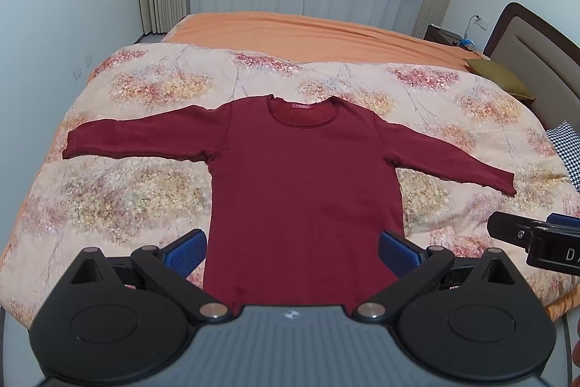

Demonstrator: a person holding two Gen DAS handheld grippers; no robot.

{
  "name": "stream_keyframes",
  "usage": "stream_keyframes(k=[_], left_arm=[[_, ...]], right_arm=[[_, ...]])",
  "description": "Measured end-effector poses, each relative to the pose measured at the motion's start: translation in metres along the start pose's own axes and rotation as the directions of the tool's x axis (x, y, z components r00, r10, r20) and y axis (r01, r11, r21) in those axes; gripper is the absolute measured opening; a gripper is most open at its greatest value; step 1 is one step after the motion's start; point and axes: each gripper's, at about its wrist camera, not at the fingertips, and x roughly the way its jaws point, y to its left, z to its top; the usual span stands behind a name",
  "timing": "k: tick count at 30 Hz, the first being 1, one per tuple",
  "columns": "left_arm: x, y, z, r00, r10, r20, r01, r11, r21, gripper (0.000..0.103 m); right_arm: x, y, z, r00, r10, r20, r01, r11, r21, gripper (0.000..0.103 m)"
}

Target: Fold small clothes

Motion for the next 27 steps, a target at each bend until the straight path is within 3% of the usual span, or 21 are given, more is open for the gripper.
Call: stream_keyframes(k=[27], left_arm=[[0.0010,0.0002,0.0020,1.000,-0.012,-0.008,0.012,1.000,-0.010,0.103]], right_arm=[[0.0002,-0.0002,0.0002,1.000,0.005,0.000,-0.005,1.000,0.005,0.103]])
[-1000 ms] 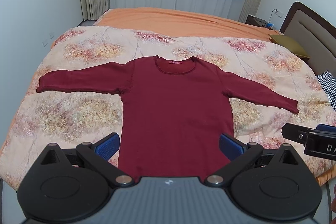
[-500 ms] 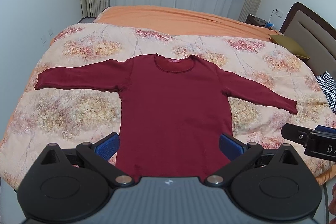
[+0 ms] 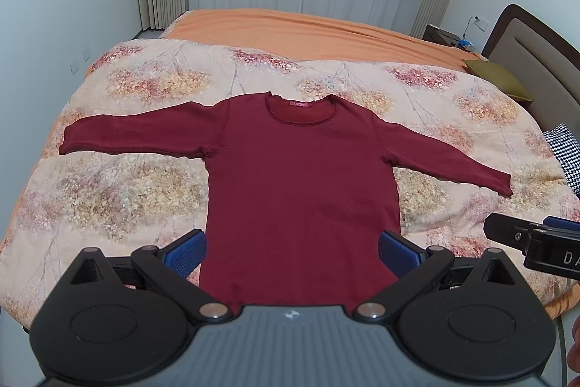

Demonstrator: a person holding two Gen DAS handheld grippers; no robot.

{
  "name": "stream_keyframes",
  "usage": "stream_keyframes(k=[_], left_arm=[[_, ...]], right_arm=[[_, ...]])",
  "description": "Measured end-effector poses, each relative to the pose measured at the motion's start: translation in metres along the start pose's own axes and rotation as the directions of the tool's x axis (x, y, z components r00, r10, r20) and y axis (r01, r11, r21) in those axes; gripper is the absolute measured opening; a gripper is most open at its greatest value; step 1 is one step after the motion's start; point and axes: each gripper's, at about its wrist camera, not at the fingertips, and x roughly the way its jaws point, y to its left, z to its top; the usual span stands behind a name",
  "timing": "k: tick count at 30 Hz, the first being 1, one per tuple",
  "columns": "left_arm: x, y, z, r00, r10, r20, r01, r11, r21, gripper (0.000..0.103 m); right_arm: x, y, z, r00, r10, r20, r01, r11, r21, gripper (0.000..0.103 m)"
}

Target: Fold small clothes

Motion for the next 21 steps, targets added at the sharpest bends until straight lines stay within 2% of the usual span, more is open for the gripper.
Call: stream_keyframes(k=[21], left_arm=[[0.012,0.008,0.008,0.999,-0.028,-0.022,0.029,1.000,0.009,0.103]], right_arm=[[0.007,0.002,0.003,1.000,-0.011,-0.009,0.011,1.000,0.023,0.103]])
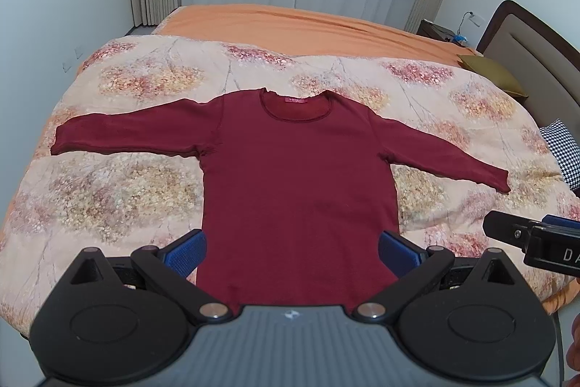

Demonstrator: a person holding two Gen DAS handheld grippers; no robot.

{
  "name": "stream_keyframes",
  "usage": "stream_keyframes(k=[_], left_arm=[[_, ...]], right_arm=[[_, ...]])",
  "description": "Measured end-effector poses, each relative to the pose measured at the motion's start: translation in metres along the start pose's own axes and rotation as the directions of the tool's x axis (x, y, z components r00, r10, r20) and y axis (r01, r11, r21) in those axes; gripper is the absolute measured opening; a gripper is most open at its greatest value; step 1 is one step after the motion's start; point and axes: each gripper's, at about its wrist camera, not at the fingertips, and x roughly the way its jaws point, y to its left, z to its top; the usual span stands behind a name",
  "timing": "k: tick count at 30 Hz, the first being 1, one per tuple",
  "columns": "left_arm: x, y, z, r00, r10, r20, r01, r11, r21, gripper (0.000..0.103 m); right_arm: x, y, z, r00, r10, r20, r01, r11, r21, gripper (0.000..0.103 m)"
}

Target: Fold small clothes

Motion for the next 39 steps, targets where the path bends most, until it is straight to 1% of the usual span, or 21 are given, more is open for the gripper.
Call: stream_keyframes(k=[4,11,13,18,23,25,27,30,32,34,37,39], left_arm=[[0.006,0.005,0.005,1.000,-0.007,-0.008,0.007,1.000,0.002,0.103],[0.020,0.015,0.017,0.999,-0.034,-0.021,0.034,0.999,0.010,0.103],[0.025,0.018,0.021,0.999,-0.045,-0.025,0.046,0.999,0.014,0.103],[0.039,0.023,0.032,0.997,-0.075,-0.035,0.076,0.997,0.029,0.103],[0.053,0.027,0.040,0.991,-0.126,-0.041,0.128,0.991,0.048,0.103],[0.059,0.027,0.043,0.987,-0.153,-0.050,0.156,0.986,0.051,0.103],[0.067,0.029,0.046,0.978,-0.200,-0.065,0.204,0.978,0.048,0.103],[0.077,0.033,0.049,0.949,-0.304,-0.087,0.308,0.951,0.030,0.103],[0.083,0.035,0.049,0.939,-0.332,-0.090,0.334,0.942,0.015,0.103],[0.087,0.032,0.051,0.942,-0.320,-0.099,0.325,0.945,0.039,0.103],[0.093,0.024,0.054,0.955,-0.273,-0.115,0.284,0.955,0.091,0.103],[0.097,0.020,0.056,0.955,-0.268,-0.126,0.281,0.955,0.096,0.103]], right_arm=[[0.004,0.001,0.004,1.000,0.020,0.005,-0.020,0.999,0.026,0.103],[0.013,0.013,0.012,1.000,0.023,0.013,-0.023,0.999,0.041,0.103],[0.016,0.016,0.014,1.000,0.009,0.012,-0.010,0.999,0.041,0.103],[0.025,0.021,0.017,0.998,-0.056,0.001,0.056,0.997,0.048,0.103],[0.032,0.024,0.019,0.995,-0.094,-0.023,0.095,0.993,0.067,0.103],[0.034,0.025,0.020,0.993,-0.112,-0.026,0.113,0.991,0.074,0.103],[0.035,0.026,0.021,0.993,-0.116,-0.024,0.118,0.989,0.094,0.103],[0.035,0.023,0.021,0.997,-0.072,-0.013,0.073,0.987,0.146,0.103],[0.037,0.025,0.022,0.997,-0.073,-0.024,0.076,0.985,0.152,0.103],[0.038,0.027,0.023,0.996,-0.083,-0.028,0.087,0.986,0.139,0.103],[0.044,0.027,0.025,0.991,-0.121,-0.066,0.127,0.985,0.113,0.103],[0.048,0.024,0.025,0.986,-0.137,-0.092,0.146,0.984,0.105,0.103]])
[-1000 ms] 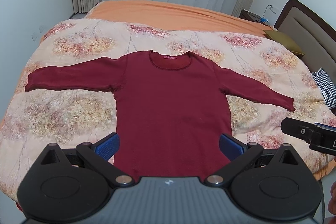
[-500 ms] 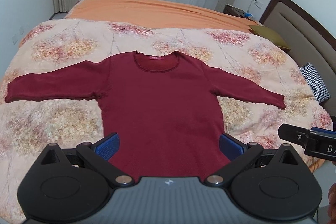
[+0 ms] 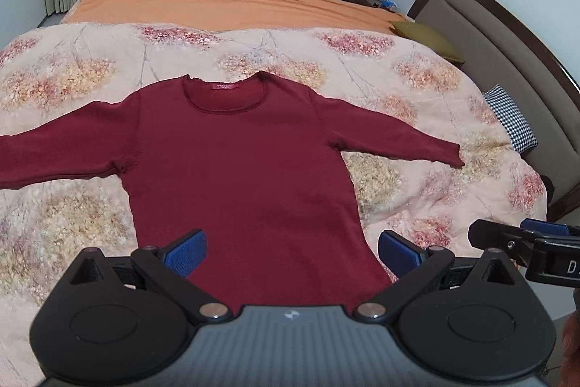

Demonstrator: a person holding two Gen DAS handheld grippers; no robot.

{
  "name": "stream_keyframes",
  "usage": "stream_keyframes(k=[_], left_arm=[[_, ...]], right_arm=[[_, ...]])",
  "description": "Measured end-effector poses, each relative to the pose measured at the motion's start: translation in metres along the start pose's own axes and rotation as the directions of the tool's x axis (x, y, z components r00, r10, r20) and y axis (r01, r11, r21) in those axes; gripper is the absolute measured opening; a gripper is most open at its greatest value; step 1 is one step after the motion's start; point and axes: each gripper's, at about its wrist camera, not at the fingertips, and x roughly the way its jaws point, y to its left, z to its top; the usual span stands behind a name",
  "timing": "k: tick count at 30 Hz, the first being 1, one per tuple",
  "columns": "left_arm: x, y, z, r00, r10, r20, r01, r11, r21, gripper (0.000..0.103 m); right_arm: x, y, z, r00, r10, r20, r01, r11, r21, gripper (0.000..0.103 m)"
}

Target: Fold small clothes

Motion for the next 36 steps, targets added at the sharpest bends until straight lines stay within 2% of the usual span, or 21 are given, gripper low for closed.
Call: stream_keyframes(k=[7,14,22,25,27,30,34,36], left_arm=[[0.006,-0.012,0.013,0.999,0.039,0.018,-0.039,0.999,0.000,0.103],[0.004,-0.029,0.030,0.995,0.078,0.060,-0.076,0.997,-0.028,0.103],[0.015,-0.041,0.037,0.993,0.104,0.048,-0.102,0.994,-0.037,0.103],[0.023,-0.048,0.039,0.994,0.105,0.036,-0.104,0.994,-0.024,0.103],[0.032,-0.056,0.042,0.995,0.094,0.022,-0.094,0.996,-0.006,0.103],[0.052,-0.077,0.047,0.997,0.082,0.001,-0.082,0.996,0.042,0.103],[0.087,-0.112,0.057,0.997,0.076,-0.020,-0.075,0.995,0.072,0.103],[0.110,-0.129,0.063,0.997,0.062,-0.050,-0.059,0.996,0.067,0.103]], right_arm=[[0.012,-0.017,0.012,1.000,0.014,-0.021,-0.014,1.000,-0.009,0.103],[0.021,-0.035,0.040,0.998,0.067,0.006,-0.067,0.997,-0.025,0.103],[0.031,-0.051,0.054,0.996,0.090,0.001,-0.090,0.996,-0.025,0.103],[0.035,-0.063,0.055,0.994,0.109,0.003,-0.109,0.994,0.011,0.103],[0.042,-0.083,0.056,0.991,0.136,-0.003,-0.136,0.988,0.078,0.103],[0.063,-0.137,0.056,0.984,0.180,0.000,-0.176,0.963,0.204,0.103],[0.102,-0.236,0.062,0.987,0.153,0.053,-0.161,0.917,0.365,0.102],[0.128,-0.289,0.067,0.986,0.143,0.087,-0.167,0.881,0.442,0.101]])
